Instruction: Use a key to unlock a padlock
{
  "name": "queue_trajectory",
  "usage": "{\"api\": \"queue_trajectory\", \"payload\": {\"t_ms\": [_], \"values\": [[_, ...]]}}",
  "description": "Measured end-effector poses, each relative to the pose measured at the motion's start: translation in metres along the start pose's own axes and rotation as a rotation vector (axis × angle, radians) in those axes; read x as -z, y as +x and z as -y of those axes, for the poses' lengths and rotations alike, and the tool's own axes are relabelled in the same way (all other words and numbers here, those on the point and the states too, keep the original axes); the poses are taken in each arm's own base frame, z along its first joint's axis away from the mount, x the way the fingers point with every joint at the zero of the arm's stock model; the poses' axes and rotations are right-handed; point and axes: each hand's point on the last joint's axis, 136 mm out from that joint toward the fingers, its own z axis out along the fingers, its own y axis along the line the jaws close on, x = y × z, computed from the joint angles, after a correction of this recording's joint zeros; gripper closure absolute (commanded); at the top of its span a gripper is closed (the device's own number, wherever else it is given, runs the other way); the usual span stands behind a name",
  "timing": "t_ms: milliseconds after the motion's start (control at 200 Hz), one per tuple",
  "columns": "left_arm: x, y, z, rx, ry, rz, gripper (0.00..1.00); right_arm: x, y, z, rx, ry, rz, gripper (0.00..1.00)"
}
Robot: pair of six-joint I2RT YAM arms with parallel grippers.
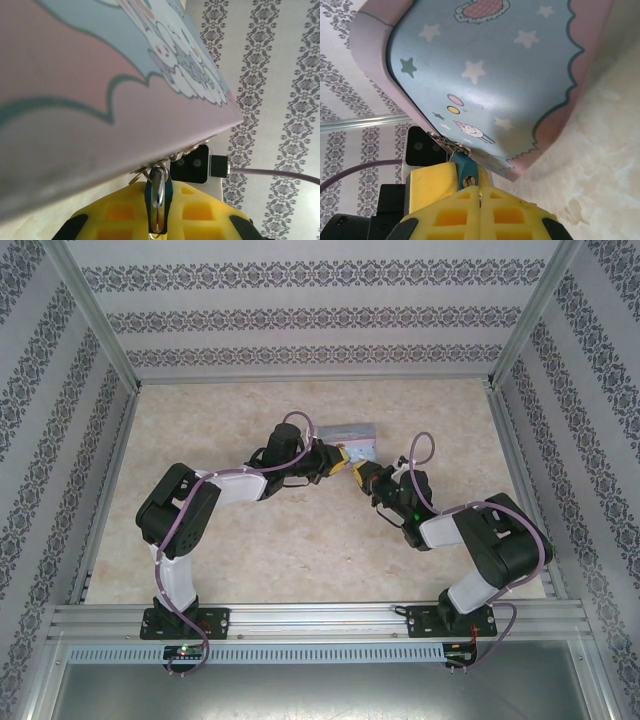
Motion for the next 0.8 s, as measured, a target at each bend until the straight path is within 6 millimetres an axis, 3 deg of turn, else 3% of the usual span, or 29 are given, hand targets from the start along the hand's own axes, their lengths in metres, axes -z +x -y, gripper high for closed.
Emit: {"api": "queue_trajectory", "payload": {"t_ms": [570,804], "values": [[-0.001,-0.010,0.014,0.025,0.047,0.063,1.00,-0.011,-0.015,-0.020,0.105,-0.063,-0.026,1.00],[-0.002,-0.010,0.014,0.022,0.045,0.072,1.00,-0.019,-0.015,-0.019,0.075,-0.063,-0.042,1.00]]}}
